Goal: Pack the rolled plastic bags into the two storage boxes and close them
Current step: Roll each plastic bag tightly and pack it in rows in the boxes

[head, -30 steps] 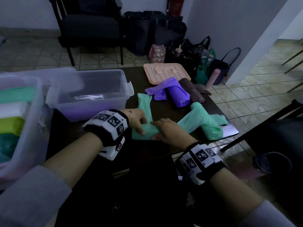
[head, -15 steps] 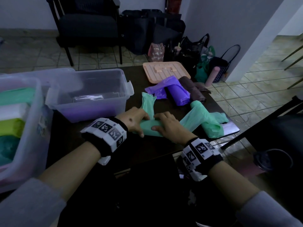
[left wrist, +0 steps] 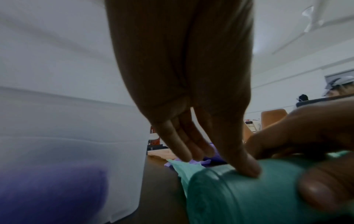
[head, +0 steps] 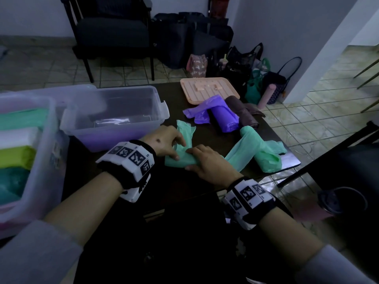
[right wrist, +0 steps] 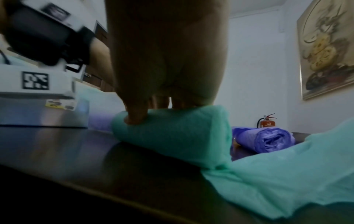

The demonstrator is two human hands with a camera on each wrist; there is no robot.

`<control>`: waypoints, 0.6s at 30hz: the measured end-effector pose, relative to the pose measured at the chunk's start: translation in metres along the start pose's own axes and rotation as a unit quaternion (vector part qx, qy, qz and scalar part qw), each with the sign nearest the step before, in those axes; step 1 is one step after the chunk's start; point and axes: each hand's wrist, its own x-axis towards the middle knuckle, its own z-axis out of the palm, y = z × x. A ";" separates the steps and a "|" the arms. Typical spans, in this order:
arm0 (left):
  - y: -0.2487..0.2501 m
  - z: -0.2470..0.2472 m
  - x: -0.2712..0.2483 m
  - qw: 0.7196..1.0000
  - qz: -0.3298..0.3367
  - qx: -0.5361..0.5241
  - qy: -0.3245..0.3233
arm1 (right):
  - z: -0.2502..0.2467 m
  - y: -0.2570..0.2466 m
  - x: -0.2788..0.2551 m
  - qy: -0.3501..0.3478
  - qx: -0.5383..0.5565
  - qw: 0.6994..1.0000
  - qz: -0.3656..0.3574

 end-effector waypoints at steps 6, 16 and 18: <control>0.006 0.011 -0.004 0.999 -0.005 0.045 0.016 | -0.014 0.005 0.017 -0.062 -0.011 0.998 0.007; 0.007 0.000 0.003 0.998 -0.025 0.021 -0.051 | -0.028 0.007 0.028 -0.130 0.047 0.990 0.034; 0.006 0.000 0.004 0.997 -0.029 0.023 -0.062 | -0.023 0.004 0.023 -0.058 0.041 0.997 0.031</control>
